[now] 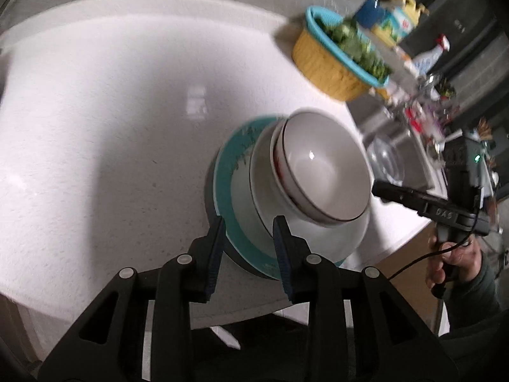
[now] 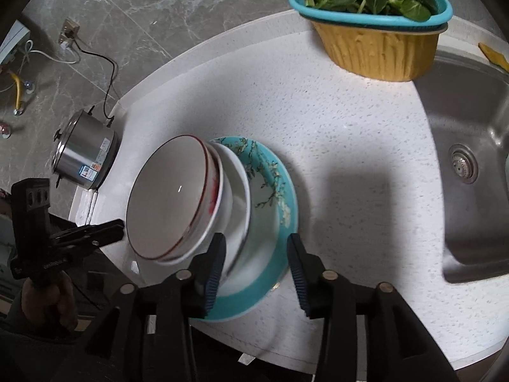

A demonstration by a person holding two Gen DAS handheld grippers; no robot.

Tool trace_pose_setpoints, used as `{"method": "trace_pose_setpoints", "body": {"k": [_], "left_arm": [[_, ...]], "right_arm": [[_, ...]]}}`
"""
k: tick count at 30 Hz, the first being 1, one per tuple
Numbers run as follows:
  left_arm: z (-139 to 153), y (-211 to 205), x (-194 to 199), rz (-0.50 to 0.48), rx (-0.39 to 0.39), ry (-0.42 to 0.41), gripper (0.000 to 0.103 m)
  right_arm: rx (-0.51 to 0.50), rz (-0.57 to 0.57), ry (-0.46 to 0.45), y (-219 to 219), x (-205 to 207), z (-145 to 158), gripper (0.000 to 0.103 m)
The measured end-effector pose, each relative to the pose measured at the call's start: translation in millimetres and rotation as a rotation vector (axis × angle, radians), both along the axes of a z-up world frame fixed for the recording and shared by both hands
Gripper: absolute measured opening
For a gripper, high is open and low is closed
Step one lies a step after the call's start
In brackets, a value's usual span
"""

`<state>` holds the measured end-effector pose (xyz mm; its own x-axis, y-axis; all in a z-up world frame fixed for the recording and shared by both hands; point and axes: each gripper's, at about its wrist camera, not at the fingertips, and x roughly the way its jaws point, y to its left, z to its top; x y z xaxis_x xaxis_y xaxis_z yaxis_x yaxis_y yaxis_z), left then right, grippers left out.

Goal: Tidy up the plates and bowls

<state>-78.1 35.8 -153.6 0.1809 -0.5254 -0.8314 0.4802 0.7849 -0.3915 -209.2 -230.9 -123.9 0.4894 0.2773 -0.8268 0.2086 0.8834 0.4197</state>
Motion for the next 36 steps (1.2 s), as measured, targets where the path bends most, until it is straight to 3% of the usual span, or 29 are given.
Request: {"method": "trace_pose_setpoints", "body": {"k": [1,4,7,8,9,11,13,15,19,22,27,36], "left_arm": [[10.4,7.4,-5.7,0.031,-0.007,-0.05,0.032],[51.7,21.9,-24.6,0.133,-0.016,-0.232,0.07],[99.7,32.4,-50.2,0.192,-0.092,-0.449,0.08],[111.1,34.1,-59.1,0.214,-0.092,-0.51,0.093],[123.0,34.0,-70.9,0.258,-0.063,-0.584,0.098],[134.4,36.0,-90.9,0.345,-0.005,-0.632,0.102],[139.4,39.1,-105.4,0.332,-0.041,-0.601,0.102],[135.6,36.9,-115.8,0.24,-0.059,-0.528,0.102],[118.4,38.1,-151.3,0.157,0.074,-0.466,0.102],[114.3,52.1,-176.1,0.177,0.118,-0.424,0.102],[125.7,72.5,-211.1,0.231,0.116,-0.418,0.102],[166.7,64.3,-246.8,0.244,0.144,-0.425,0.102]], "right_arm": [[0.0,-0.005,-0.009,-1.7,-2.7,3.4,0.048],[-0.026,-0.03,-0.094,-5.7,-15.2,25.6,0.054],[-0.109,-0.05,-0.228,4.7,-29.3,60.9,0.065],[-0.138,-0.051,-0.279,10.9,-35.0,73.4,0.072],[-0.158,-0.052,-0.314,14.9,-38.7,81.6,0.076],[-0.214,-0.058,-0.416,29.3,-52.4,104.2,0.092],[-0.261,-0.057,-0.468,48.2,-61.5,119.1,0.103],[-0.288,-0.06,-0.451,64.1,-66.7,123.4,0.103],[-0.272,-0.097,-0.447,95.0,-89.3,127.1,0.103],[-0.308,-0.139,-0.478,118.7,-112.2,138.2,0.103],[-0.391,-0.233,-0.485,145.9,-134.8,167.4,0.103],[-0.291,-0.186,-0.501,151.9,-157.9,185.0,0.103]]}}
